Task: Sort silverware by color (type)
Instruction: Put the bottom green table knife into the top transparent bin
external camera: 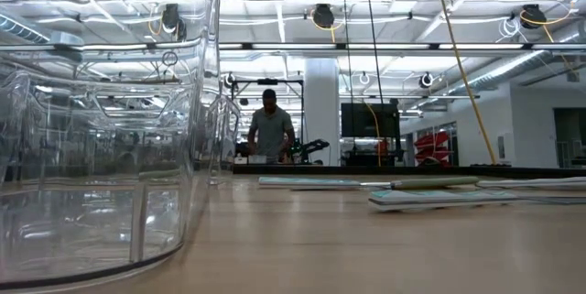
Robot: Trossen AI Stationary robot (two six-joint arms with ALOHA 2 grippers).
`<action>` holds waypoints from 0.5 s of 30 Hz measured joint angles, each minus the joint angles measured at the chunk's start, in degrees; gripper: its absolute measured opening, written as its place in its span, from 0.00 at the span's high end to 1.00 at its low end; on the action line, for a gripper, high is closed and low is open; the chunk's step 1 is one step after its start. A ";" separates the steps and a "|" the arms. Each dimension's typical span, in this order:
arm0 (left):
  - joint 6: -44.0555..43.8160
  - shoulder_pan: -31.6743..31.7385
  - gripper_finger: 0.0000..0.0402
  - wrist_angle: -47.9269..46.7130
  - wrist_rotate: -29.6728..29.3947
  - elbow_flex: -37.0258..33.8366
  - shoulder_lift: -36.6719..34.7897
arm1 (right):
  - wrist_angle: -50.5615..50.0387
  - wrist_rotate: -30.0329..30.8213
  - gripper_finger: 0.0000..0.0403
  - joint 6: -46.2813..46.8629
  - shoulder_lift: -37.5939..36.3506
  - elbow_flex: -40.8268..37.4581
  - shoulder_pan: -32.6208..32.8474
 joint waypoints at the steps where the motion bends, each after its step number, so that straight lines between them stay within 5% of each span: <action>1: 0.02 0.00 0.99 0.00 0.24 -0.01 0.00 | 0.46 0.02 0.54 -0.66 0.00 0.00 0.00; 15: 1.54 -0.26 0.99 0.55 1.11 -0.01 0.07 | -1.54 1.46 0.52 1.70 0.39 0.00 -0.06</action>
